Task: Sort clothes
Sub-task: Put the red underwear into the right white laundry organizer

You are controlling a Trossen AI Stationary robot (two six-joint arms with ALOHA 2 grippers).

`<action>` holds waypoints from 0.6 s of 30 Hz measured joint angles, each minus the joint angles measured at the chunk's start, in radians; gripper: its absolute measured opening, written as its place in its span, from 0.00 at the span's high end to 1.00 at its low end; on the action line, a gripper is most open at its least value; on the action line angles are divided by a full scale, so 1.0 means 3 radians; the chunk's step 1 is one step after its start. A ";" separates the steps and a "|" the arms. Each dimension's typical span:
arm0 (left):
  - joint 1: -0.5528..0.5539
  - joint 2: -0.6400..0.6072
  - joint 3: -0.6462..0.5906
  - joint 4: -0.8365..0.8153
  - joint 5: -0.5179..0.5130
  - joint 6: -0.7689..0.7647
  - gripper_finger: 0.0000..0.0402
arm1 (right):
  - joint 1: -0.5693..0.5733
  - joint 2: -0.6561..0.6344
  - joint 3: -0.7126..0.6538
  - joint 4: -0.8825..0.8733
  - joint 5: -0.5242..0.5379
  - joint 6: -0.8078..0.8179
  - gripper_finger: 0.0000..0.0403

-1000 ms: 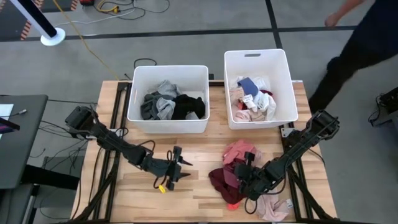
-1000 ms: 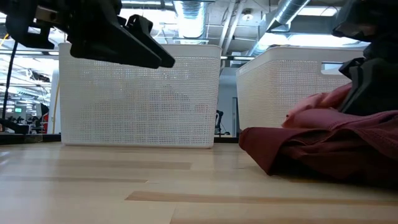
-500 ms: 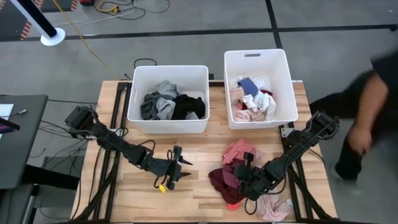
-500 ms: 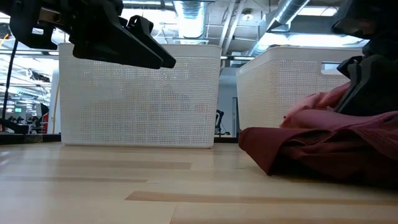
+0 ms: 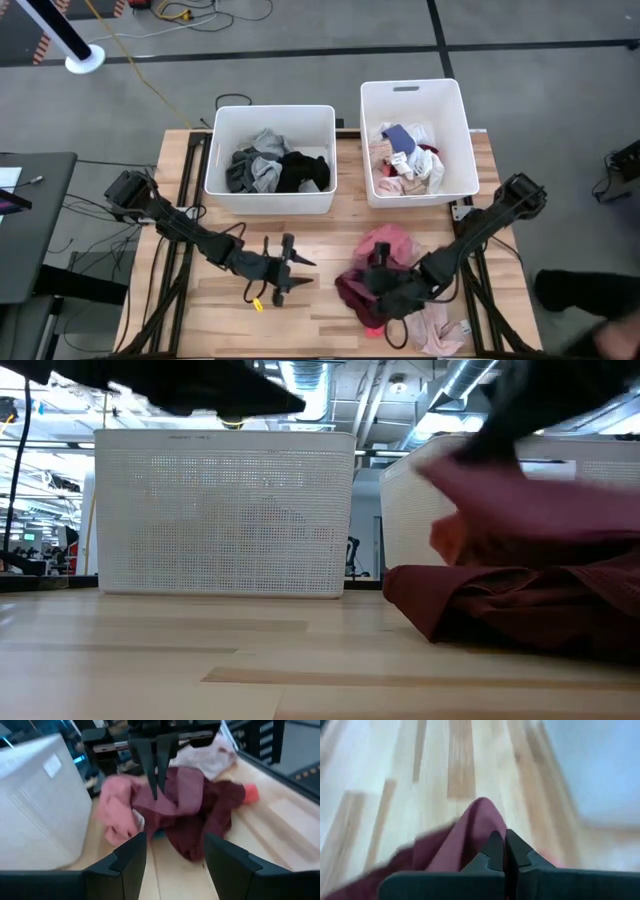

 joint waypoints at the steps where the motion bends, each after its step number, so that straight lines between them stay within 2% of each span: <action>1: 0.0014 0.0000 0.0000 0.0054 0.0000 0.0022 0.53 | -0.0020 -0.0001 0.0094 0.0011 0.0008 -0.0166 0.99; 7: 0.0134 0.0000 0.0000 0.0338 0.0025 -0.0017 0.53 | -0.0106 -0.0001 0.0600 0.0015 0.0011 -0.0967 0.99; 13: 0.0304 0.0000 0.0000 0.0597 0.0643 -0.0234 0.53 | -0.0167 -0.0001 0.0918 0.0021 0.0011 -0.1474 0.99; 18: 0.0437 -0.0001 0.0001 0.0773 0.0926 -0.0367 0.53 | -0.0216 -0.0001 0.1086 0.0015 0.0011 -0.1726 0.99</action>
